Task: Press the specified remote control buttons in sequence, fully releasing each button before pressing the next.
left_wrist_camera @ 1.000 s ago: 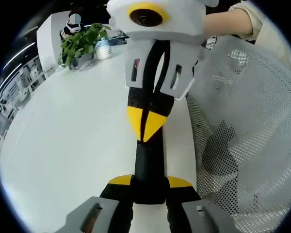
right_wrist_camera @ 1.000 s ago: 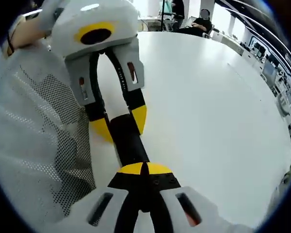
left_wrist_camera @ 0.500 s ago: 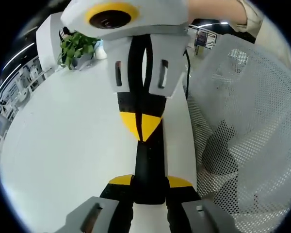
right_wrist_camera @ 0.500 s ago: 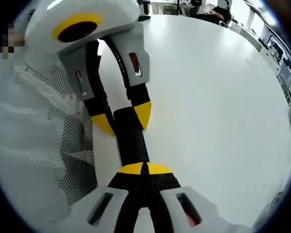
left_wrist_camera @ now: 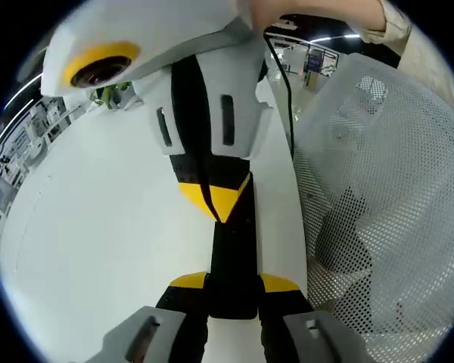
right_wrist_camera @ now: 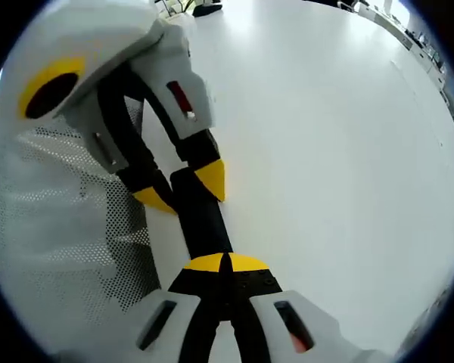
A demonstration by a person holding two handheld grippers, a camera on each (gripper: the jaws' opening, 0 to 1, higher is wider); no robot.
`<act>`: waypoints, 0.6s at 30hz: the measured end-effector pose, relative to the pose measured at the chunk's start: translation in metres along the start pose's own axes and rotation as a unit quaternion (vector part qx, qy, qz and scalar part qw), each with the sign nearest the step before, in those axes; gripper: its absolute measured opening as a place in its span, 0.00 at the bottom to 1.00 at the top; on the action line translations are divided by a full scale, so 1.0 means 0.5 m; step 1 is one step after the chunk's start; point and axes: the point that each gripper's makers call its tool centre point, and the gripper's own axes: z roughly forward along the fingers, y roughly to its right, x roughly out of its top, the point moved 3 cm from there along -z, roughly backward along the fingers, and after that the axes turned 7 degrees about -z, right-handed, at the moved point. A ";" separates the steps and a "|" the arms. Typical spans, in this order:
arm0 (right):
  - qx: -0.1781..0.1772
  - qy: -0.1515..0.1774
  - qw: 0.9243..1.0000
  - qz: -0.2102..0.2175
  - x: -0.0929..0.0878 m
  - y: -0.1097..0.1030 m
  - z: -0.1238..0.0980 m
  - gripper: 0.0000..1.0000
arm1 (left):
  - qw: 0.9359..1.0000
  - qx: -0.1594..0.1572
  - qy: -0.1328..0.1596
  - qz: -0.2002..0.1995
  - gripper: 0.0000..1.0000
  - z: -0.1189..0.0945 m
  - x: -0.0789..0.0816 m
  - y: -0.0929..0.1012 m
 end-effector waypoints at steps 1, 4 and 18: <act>0.000 0.001 1.000 0.004 -0.001 0.000 0.000 0.00 | 1.000 0.000 0.001 0.000 0.25 0.000 0.000 0.000; -0.003 0.011 1.000 0.029 -0.003 0.000 -0.001 0.00 | 1.000 -0.001 0.003 -0.002 0.25 0.000 -0.001 0.000; -0.086 0.213 0.973 0.027 -0.016 -0.024 -0.004 0.00 | 1.000 -0.012 0.019 -0.018 0.25 -0.002 -0.001 0.000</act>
